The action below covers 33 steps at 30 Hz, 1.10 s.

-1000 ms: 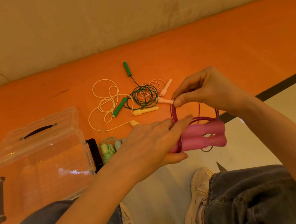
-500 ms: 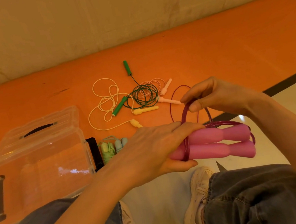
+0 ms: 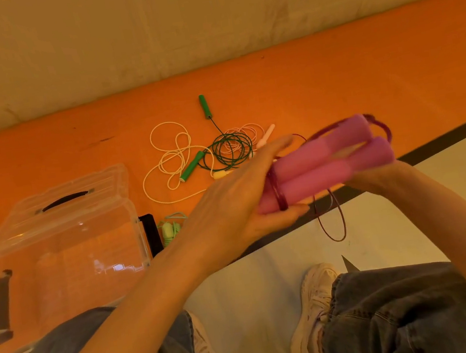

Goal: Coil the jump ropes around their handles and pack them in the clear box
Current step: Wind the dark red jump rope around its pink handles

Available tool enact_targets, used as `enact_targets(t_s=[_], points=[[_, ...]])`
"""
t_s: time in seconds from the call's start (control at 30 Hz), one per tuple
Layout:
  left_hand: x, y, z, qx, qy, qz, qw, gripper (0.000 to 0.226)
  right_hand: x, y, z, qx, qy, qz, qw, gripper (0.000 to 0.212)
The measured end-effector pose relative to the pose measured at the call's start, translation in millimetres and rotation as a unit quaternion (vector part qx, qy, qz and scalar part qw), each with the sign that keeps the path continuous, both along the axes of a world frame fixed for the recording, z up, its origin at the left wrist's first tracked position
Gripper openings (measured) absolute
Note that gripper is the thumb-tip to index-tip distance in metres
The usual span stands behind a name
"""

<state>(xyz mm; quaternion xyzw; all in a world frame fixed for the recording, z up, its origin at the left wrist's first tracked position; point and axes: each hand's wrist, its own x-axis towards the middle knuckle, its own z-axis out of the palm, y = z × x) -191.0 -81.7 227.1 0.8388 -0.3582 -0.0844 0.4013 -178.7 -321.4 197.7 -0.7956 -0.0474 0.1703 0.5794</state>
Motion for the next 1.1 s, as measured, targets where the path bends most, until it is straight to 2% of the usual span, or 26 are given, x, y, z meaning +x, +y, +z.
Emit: enact_targets(t_s=[0.07, 0.13, 0.27, 0.43, 0.67, 1.1], points=[[3, 0, -1, -0.023, 0.014, 0.039, 0.999, 0.086, -6, 12, 6, -0.019, -0.022, -0.019, 0.999, 0.018], [4, -1, -2, -0.038, 0.016, 0.066, 0.997, 0.089, -8, 23, 10, 0.002, -0.02, -0.022, 1.0, 0.011], [10, -1, -5, 0.005, -0.042, 0.097, 0.994, 0.085, -10, 32, 14, 0.007, -0.012, 0.003, 1.0, 0.014], [14, 0, -10, 0.034, -0.086, 0.106, 0.99, 0.072, -14, 39, 12, 0.002, 0.006, 0.009, 1.0, 0.024], [16, 3, -13, 0.044, -0.109, 0.129, 0.985, 0.06, -24, 50, 23, 0.024, 0.006, 0.02, 0.999, 0.014], [16, 1, -15, 0.036, -0.109, 0.143, 0.983, 0.069, -29, 52, 34, -0.018, 0.035, 0.017, 0.999, 0.013]])
